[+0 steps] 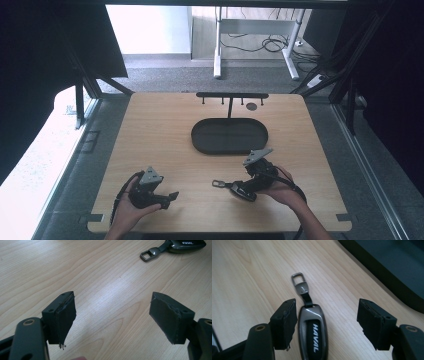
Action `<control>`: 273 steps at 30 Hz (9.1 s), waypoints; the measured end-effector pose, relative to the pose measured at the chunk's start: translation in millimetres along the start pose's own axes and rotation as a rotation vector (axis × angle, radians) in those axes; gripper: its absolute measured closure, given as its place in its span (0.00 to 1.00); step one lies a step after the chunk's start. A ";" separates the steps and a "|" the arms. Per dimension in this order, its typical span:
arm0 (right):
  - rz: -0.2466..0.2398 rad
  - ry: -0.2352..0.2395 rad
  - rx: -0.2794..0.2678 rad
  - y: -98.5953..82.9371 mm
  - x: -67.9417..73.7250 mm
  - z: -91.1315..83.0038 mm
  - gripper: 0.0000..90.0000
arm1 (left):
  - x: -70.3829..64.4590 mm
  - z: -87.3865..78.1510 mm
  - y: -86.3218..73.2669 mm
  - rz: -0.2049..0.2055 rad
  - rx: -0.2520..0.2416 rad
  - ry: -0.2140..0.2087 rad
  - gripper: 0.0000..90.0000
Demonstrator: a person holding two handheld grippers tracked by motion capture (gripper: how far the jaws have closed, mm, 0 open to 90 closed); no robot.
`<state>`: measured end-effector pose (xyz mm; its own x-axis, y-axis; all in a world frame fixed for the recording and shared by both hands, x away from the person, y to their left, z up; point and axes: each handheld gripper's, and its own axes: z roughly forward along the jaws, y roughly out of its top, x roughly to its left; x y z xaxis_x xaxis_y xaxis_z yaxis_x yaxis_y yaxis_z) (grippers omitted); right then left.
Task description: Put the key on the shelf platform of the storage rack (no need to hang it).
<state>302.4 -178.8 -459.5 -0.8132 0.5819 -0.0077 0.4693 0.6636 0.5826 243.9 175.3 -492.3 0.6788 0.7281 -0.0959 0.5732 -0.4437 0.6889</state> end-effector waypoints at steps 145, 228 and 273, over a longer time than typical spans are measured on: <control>-0.078 0.075 0.187 -2.4 8.1 45.6 0.56 | 2.1 20.4 -6.2 0.031 0.113 -0.008 0.22; -0.063 -0.006 0.050 86.7 -36.3 -19.7 0.56 | 3.8 19.3 -6.2 0.033 0.106 -0.003 0.22; -0.024 -0.025 0.113 121.2 -82.5 58.1 0.56 | 5.4 24.3 -8.3 0.032 0.129 -0.009 0.22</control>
<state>446.3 -119.1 -435.4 -0.8162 0.5763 -0.0417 0.4871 0.7251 0.4868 254.0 170.1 -516.0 0.7016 0.7079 -0.0821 0.6049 -0.5306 0.5938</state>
